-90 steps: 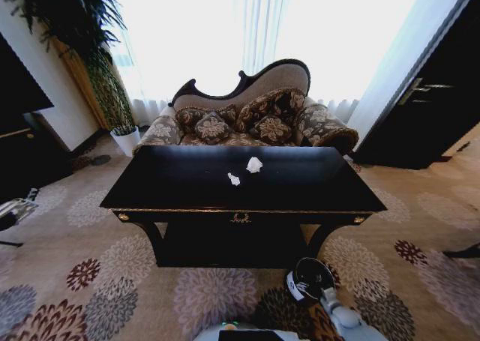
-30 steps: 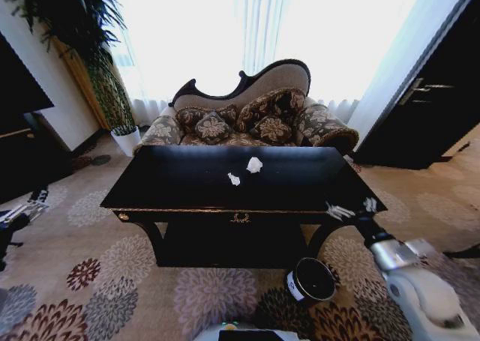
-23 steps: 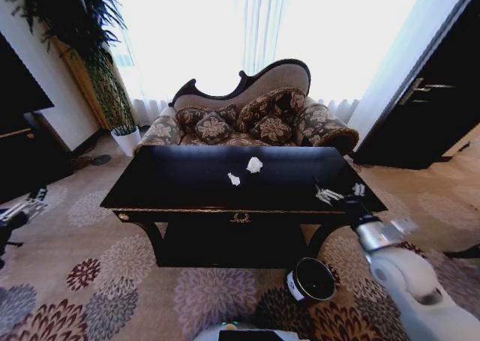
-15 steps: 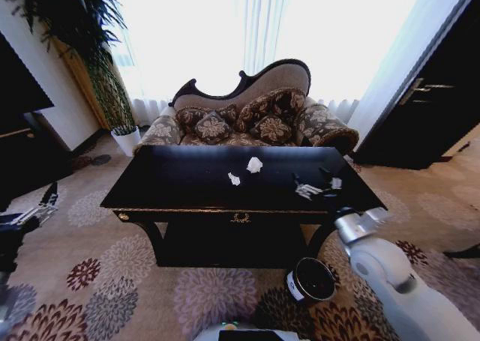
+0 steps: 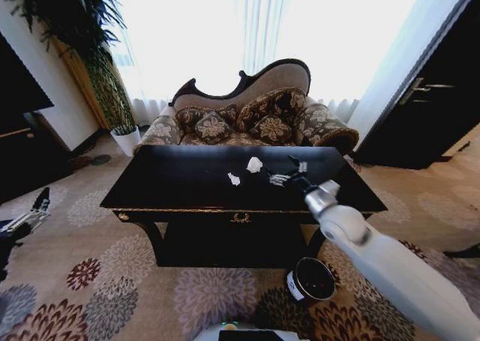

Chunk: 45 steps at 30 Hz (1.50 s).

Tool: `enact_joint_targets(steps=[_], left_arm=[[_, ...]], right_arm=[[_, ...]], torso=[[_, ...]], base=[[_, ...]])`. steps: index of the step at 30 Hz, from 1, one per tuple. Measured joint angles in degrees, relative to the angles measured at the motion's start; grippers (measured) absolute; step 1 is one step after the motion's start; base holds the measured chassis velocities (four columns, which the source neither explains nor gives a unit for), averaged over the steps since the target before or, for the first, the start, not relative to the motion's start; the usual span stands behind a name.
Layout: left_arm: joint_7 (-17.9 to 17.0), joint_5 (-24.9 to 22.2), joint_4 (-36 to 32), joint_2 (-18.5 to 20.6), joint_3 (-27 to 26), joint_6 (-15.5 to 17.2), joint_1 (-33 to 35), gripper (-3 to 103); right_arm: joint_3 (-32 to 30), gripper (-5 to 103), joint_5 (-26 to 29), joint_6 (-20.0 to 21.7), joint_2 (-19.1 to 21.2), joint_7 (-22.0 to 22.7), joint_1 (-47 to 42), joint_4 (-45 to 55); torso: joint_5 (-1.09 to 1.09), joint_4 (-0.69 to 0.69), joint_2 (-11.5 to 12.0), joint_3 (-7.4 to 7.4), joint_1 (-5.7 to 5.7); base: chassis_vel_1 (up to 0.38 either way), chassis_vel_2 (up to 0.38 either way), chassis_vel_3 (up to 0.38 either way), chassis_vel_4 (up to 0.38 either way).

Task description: Move to the front of the table and place the trash on the table into the trash bin.

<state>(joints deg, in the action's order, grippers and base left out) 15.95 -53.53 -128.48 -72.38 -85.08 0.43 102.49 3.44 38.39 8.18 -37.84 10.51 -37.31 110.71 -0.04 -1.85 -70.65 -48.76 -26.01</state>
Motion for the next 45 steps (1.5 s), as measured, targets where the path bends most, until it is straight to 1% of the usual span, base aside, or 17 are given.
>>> enact_joint_targets(steps=[3, 4, 9, 12, 14, 19, 28, 30, 38, 45], left_arm=[[0.0, 0.1, 0.0, -0.5, -0.4, -0.2, 0.4, 100], [0.0, 0.1, 0.0, -0.5, -0.4, -0.2, 0.4, 100], [0.0, 0.4, 0.0, -1.0, -0.7, -0.5, 0.9, 100], [0.0, 0.4, -0.1, -1.0, -0.8, -0.5, 1.0, 100], [0.1, 0.4, -0.2, -1.1, -1.0, -0.5, 1.1, 100], [0.1, 0.5, 0.1, -1.0, -1.2, -0.5, 1.2, 100], [0.1, 1.1, 0.3, -1.0, -0.8, -0.5, 1.2, 100], [0.1, 1.1, 0.7, -0.9, -0.8, -0.6, 1.1, 100], [0.1, 1.2, 1.5, -0.7, -0.7, -0.9, 0.8, 100], [0.1, 1.5, 1.7, -0.8, -0.4, -0.9, 0.5, 100]], right_arm=[[6.1, 100, 0.5, 0.3, -1.7, -0.4, 6.8, -3.8], [6.1, 100, 0.5, 0.3, -1.7, -0.4, 6.8, -3.8], [13.1, 100, 0.8, 0.4, -2.5, -1.7, 13.6, -9.2], [14.5, 100, 0.4, 0.1, -2.8, -2.3, 15.3, -11.5], [15.6, 100, 0.1, -0.1, -3.8, -2.9, 17.2, -14.7], [16.5, 100, -0.3, -0.5, -5.4, -3.5, 18.3, -18.0], [19.9, 100, -0.2, -1.3, -7.9, -4.4, 20.9, -21.1], [22.2, 100, -0.3, -1.9, -9.5, -5.1, 22.7, -23.2], [25.3, 100, -2.1, -3.1, -10.4, -6.6, 23.6, -26.3], [27.6, 100, -3.3, -4.1, -12.5, -6.9, 25.0, -29.4]], torso=[[0.02, -0.01, 0.0, 0.0, 0.0], [0.02, -0.01, 0.0, 0.0, 0.0], [0.02, -0.02, 0.0, 0.01, 0.0], [0.03, -0.02, 0.0, 0.0, 0.0], [0.02, -0.02, 0.0, 0.0, 0.0], [0.02, -0.02, 0.0, 0.01, 0.0], [0.02, -0.02, 0.0, 0.01, 0.0], [0.01, -0.01, 0.0, 0.01, 0.01], [0.03, -0.03, 0.0, 0.01, 0.01], [0.02, -0.01, 0.0, 0.0, 0.01]], base=[[0.0, 0.0, 0.0, 0.0], [0.0, 0.0, 0.0, 0.0], [0.0, 0.0, 0.0, 0.0], [0.0, 0.0, 0.0, 0.0], [0.0, 0.0, 0.0, 0.0], [0.0, 0.0, 0.0, 0.0], [0.0, 0.0, 0.0, 0.0], [0.0, 0.0, 0.0, 0.0], [0.0, 0.0, 0.0, 0.0], [0.0, 0.0, 0.0, 0.0]])
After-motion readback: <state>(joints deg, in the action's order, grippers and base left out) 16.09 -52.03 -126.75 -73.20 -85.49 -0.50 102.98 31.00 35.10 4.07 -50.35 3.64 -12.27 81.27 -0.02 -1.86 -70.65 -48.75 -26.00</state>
